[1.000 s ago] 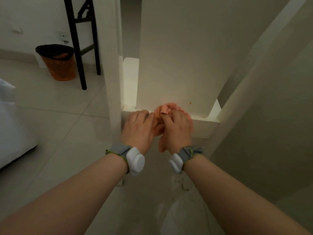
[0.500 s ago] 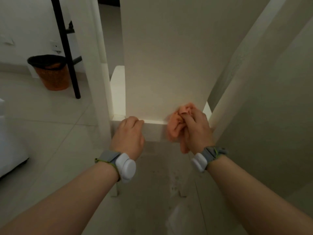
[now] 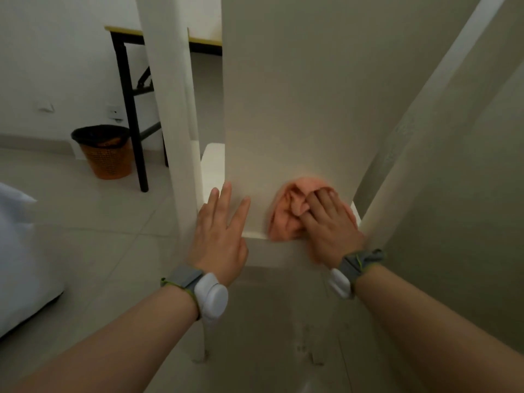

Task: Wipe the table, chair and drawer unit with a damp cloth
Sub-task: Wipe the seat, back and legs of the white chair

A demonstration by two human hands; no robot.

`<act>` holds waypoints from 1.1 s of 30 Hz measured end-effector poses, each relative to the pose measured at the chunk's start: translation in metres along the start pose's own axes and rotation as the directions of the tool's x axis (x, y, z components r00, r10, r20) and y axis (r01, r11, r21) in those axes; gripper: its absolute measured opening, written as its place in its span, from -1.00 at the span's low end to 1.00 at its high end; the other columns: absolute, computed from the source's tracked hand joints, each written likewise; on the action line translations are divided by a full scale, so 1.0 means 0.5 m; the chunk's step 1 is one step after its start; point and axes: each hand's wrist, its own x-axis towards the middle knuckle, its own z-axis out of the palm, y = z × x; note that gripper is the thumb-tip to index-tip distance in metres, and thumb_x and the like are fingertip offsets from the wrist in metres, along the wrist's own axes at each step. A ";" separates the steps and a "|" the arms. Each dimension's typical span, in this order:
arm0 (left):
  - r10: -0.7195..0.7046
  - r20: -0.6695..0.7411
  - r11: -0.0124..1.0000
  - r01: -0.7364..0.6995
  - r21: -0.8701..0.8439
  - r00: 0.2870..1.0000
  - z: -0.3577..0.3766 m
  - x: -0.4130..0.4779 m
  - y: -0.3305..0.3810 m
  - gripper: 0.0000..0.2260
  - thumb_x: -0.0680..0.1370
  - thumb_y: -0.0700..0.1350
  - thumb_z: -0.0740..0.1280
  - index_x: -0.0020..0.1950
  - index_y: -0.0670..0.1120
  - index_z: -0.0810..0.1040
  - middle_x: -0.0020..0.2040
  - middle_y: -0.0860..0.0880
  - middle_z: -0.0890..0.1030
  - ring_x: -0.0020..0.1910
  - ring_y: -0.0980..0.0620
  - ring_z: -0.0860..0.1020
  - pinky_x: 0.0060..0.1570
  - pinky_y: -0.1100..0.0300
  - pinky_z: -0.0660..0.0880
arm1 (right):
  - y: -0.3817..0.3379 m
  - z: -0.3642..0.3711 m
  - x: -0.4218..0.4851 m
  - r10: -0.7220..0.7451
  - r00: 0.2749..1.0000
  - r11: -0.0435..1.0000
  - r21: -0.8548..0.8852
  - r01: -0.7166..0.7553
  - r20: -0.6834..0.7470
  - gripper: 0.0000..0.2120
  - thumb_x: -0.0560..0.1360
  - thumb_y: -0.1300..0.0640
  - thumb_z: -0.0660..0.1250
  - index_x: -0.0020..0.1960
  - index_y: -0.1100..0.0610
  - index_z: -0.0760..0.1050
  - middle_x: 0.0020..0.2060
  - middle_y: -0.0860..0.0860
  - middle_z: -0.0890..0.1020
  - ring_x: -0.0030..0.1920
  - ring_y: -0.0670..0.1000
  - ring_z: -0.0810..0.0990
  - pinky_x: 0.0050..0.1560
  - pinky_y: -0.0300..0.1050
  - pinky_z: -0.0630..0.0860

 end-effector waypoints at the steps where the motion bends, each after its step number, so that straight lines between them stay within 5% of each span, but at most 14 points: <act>1: -0.005 0.002 1.000 0.005 0.010 1.000 -0.007 0.008 -0.001 -0.35 0.42 -0.23 0.31 0.50 -0.09 0.18 0.53 -0.23 -0.04 0.51 -0.26 -0.06 0.43 -0.15 0.02 | 0.020 -0.022 0.028 0.024 0.999 0.999 -0.030 -0.026 -0.047 -0.58 0.40 0.14 0.15 0.20 0.19 0.54 0.23 0.22 0.54 0.27 0.26 0.46 0.36 0.21 0.24; 5: -0.010 -0.063 0.995 0.004 -0.103 0.998 -0.029 0.045 0.016 -0.29 0.46 -0.20 0.29 0.53 -0.05 0.01 0.50 -0.14 -0.26 0.51 -0.21 -0.16 0.44 0.03 -0.06 | 0.107 -0.116 0.127 0.143 0.915 0.984 -0.042 -0.171 -0.377 -0.49 0.40 0.16 0.19 0.33 0.23 0.38 0.27 0.30 0.47 0.31 0.31 0.31 0.41 0.14 0.08; 7: -0.051 -0.081 0.965 0.028 -0.259 0.995 -0.036 0.062 0.031 -0.26 0.48 -0.21 0.27 0.53 -0.01 -0.10 0.50 -0.10 -0.32 0.52 -0.11 -0.14 0.40 0.22 -0.02 | 0.110 -0.133 0.148 0.318 0.842 0.946 0.081 -0.315 -0.436 -0.43 0.47 0.17 0.22 0.45 0.23 0.19 0.38 0.32 0.31 0.41 0.32 0.16 0.41 0.16 0.08; 10: -0.084 -0.094 0.904 0.036 -0.426 0.992 -0.049 0.080 0.040 -0.22 0.50 -0.21 0.24 0.45 0.08 -0.27 0.52 -0.07 -0.29 0.52 0.02 -0.14 0.34 0.38 -0.09 | 0.057 -0.104 0.134 0.626 0.739 0.771 0.336 -0.541 -0.247 -0.50 0.56 0.09 0.10 0.45 0.26 0.22 0.41 0.36 0.26 0.44 0.34 0.18 0.36 0.25 0.25; 13: -0.065 -0.083 0.893 0.020 -0.451 0.994 -0.049 0.081 0.037 -0.22 0.50 -0.22 0.23 0.44 0.06 -0.30 0.52 -0.08 -0.30 0.49 0.10 -0.24 0.39 0.35 -0.17 | -0.033 -0.066 0.083 0.776 0.629 0.565 0.388 -0.728 0.048 -0.41 0.59 -0.22 -0.12 0.47 0.11 0.18 0.41 0.21 0.31 0.39 0.24 0.31 0.37 0.18 0.25; 15: -0.077 -0.068 0.878 0.035 -0.477 0.995 -0.056 0.082 0.032 -0.23 0.50 -0.24 0.23 0.49 -0.01 -0.26 0.52 -0.06 -0.27 0.49 0.14 -0.24 0.42 0.32 -0.14 | -0.058 -0.057 0.063 0.752 0.644 0.538 0.435 -0.722 0.139 -0.22 0.48 -0.38 -0.24 0.48 0.10 0.16 0.42 0.20 0.29 0.39 0.24 0.31 0.37 0.18 0.24; 17: -0.106 -0.053 0.847 0.062 -0.527 0.993 -0.067 0.087 0.027 -0.22 0.50 -0.25 0.24 0.50 -0.03 -0.25 0.53 -0.02 -0.18 0.50 0.10 -0.11 0.40 0.33 -0.08 | -0.045 -0.071 0.070 0.734 0.661 0.558 0.417 -0.717 0.156 -0.26 0.49 -0.36 -0.22 0.52 0.05 0.07 0.46 0.13 0.24 0.39 0.14 0.30 0.36 0.03 0.26; 19: -0.153 -0.024 0.803 0.110 -0.586 0.988 -0.085 0.097 0.026 -0.21 0.51 -0.24 0.26 0.51 0.01 -0.26 0.52 -0.01 -0.08 0.47 0.09 0.02 0.33 0.36 -0.02 | -0.004 -0.113 0.102 0.743 0.662 0.567 0.436 -0.699 0.095 -0.49 0.63 -0.10 -0.02 0.52 0.05 0.06 0.46 0.11 0.25 0.33 0.04 0.33 0.25 -0.14 0.27; 22: -0.219 -0.026 0.776 0.158 -0.610 0.975 -0.111 0.125 0.028 -0.27 0.53 -0.21 0.24 0.53 -0.06 -0.19 0.52 -0.06 0.03 0.47 0.03 0.09 0.28 0.37 0.01 | 0.057 -0.218 0.170 0.717 0.663 0.675 0.452 -0.583 -0.216 -0.53 0.46 0.28 0.26 0.33 0.41 0.33 0.32 0.37 0.36 0.30 0.21 0.23 0.29 0.05 0.12; 25: -0.252 -0.079 0.767 0.150 -0.623 0.964 -0.137 0.161 0.041 -0.31 0.55 -0.20 0.22 0.53 -0.10 -0.16 0.53 -0.08 0.02 0.50 0.00 0.03 0.31 0.32 -0.02 | 0.122 -0.309 0.231 0.568 0.633 0.823 0.365 -0.435 -0.526 -0.48 0.40 0.25 0.25 0.29 0.48 0.30 0.27 0.43 0.38 0.31 0.32 0.26 0.37 0.11 0.12; 28: -0.295 -0.118 0.727 0.142 -0.672 0.948 -0.153 0.183 0.057 -0.31 0.54 -0.21 0.22 0.53 -0.07 -0.15 0.52 -0.05 0.05 0.49 0.02 0.05 0.28 0.33 0.00 | 0.173 -0.372 0.282 0.531 0.598 0.847 0.384 -0.367 -0.601 -0.49 0.53 0.22 0.19 0.41 0.41 0.20 0.37 0.38 0.28 0.40 0.24 0.19 0.50 0.01 0.03; 31: -0.310 -0.114 0.708 0.149 -0.690 0.944 -0.158 0.187 0.060 -0.32 0.53 -0.22 0.22 0.53 -0.07 -0.12 0.51 -0.04 0.08 0.48 0.02 0.08 0.30 0.32 0.02 | 0.184 -0.398 0.318 0.534 0.484 0.843 0.396 -0.362 -0.693 -0.48 0.54 0.19 0.18 0.41 0.42 0.21 0.35 0.38 0.32 0.33 0.11 0.15 0.40 -0.45 -0.16; 33: -0.306 -0.107 0.694 0.145 -0.705 0.946 -0.163 0.187 0.056 -0.34 0.52 -0.24 0.22 0.53 -0.09 -0.03 0.48 -0.08 0.16 0.46 -0.03 0.15 0.40 0.21 0.08 | 0.170 -0.384 0.314 0.577 0.470 0.817 0.451 -0.360 -0.668 -0.48 0.59 0.05 0.12 0.41 0.40 0.25 0.32 0.35 0.38 0.34 0.17 0.26 0.43 -0.38 -0.03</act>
